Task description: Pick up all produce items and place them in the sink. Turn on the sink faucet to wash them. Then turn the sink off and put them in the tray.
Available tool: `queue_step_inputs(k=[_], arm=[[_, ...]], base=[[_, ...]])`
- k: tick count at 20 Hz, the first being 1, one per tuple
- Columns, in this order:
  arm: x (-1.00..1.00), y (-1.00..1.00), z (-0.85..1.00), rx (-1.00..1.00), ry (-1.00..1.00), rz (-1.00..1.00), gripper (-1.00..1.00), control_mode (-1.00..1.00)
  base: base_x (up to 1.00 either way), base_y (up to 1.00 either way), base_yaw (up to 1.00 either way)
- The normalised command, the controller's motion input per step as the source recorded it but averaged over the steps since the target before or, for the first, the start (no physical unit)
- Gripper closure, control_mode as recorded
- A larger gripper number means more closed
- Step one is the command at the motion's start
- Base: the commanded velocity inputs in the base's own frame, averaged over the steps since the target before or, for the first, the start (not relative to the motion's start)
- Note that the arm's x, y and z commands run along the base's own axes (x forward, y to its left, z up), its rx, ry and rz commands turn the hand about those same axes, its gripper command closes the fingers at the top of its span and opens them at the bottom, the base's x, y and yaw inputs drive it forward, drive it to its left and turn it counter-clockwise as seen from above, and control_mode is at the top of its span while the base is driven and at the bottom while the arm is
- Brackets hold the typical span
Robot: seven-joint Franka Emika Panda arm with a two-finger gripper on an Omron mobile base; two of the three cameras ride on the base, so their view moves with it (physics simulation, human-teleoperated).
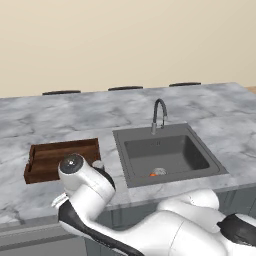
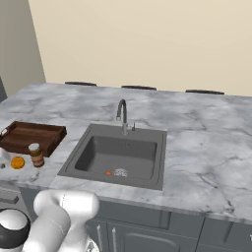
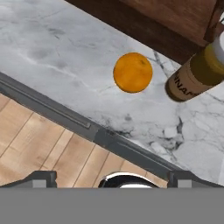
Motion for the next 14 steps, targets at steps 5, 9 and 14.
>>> queue_step_inputs(k=[5, 9, 14], arm=[[0.15, 0.22, 0.00, -0.09, 0.00, 0.01, -1.00, -1.00], [0.22, 0.03, 0.00, -0.02, 0.00, 0.04, -1.00, -1.00], [0.19, 0.00, 0.00, 0.00, -0.02, 0.03, -1.00, -1.00]], base=[[0.00, 0.00, 0.00], [0.00, 0.00, 0.00], [0.00, 0.00, 0.00]])
